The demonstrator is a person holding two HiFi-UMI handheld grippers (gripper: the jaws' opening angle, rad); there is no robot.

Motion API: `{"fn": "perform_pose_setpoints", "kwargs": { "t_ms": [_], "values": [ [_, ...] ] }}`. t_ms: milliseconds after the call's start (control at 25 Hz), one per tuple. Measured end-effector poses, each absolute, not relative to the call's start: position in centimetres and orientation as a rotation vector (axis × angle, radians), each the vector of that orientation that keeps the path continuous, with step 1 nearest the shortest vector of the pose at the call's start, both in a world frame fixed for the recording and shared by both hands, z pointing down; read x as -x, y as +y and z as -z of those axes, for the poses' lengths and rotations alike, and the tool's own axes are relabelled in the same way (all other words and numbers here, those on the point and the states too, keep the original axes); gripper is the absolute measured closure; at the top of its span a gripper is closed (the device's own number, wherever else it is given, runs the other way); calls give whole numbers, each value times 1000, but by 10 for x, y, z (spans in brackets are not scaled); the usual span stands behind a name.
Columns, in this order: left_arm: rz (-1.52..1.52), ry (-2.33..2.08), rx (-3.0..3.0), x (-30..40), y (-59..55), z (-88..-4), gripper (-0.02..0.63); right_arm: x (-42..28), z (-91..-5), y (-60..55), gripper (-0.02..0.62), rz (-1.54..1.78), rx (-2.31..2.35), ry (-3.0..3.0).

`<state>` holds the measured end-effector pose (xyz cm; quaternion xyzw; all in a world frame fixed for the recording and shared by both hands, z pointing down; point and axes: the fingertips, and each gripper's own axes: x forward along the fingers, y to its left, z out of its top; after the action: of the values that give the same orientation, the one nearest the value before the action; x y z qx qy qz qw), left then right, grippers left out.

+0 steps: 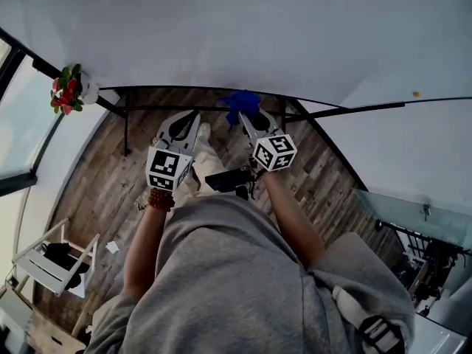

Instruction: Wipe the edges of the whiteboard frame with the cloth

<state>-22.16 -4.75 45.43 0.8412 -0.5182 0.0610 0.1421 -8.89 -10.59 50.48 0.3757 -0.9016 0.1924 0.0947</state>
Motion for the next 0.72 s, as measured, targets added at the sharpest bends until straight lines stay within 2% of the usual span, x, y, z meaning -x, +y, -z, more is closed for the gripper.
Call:
{"fn": "perform_pose_setpoints", "kwargs": {
  "t_ms": [360, 560, 720],
  "values": [
    [-223, -1439, -2567, 170, -66, -420, 595, 62, -425, -103, 480, -321, -1149, -2832],
    [-153, -1598, -2583, 149, -74, -379, 595, 39, -367, -101, 480, -22, -1272, -2818],
    [-98, -1773, -2516, 126, -67, -351, 597, 3, -351, -94, 479, 67, -1421, -2739]
  ]
}}
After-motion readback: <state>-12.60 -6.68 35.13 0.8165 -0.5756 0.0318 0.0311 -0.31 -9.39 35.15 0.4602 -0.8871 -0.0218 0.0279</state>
